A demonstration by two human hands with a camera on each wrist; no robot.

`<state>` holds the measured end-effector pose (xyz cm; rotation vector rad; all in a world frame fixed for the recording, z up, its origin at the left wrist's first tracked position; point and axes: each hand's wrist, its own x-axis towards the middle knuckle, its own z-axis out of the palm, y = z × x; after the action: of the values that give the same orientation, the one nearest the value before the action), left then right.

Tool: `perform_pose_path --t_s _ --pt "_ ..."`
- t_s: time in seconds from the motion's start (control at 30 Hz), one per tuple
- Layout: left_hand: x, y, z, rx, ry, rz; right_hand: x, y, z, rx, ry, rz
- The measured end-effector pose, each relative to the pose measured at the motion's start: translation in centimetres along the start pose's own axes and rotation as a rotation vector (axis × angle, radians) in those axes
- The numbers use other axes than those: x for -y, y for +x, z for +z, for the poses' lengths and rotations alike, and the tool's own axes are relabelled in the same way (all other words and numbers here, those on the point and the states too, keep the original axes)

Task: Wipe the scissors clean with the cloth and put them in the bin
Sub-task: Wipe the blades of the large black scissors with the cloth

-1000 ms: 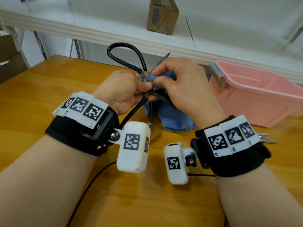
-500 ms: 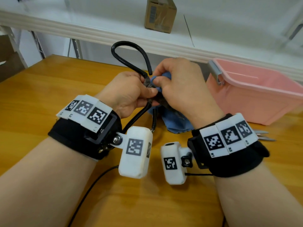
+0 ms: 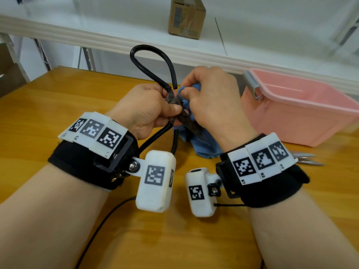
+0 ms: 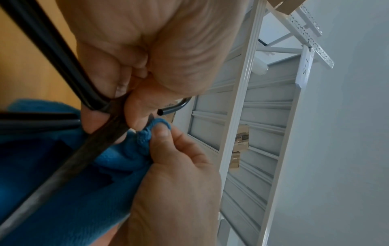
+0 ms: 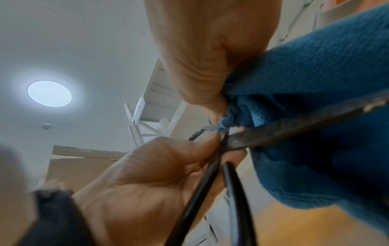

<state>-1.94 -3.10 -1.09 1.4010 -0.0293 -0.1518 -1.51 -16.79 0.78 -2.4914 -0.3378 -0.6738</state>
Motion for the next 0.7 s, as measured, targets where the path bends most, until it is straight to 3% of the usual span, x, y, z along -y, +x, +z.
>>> perform_pose_path --t_s 0.07,0.23,0.37,0.7 --pt "0.0 0.0 0.3 0.016 -0.009 -0.012 -0.7 0.2 -0.1 -0.052 0.009 0.016" --pt "-0.2 0.0 0.2 0.056 -0.111 -0.044 -1.2 0.7 -1.1 -0.016 0.207 0.071" --pt "-0.3 0.4 -0.6 0.012 -0.177 -0.05 -2.5 1.4 -2.7 -0.127 0.249 0.147" --pt "-0.5 0.2 -0.3 -0.04 -0.087 -0.037 -1.2 0.8 -1.7 -0.081 0.235 0.073"
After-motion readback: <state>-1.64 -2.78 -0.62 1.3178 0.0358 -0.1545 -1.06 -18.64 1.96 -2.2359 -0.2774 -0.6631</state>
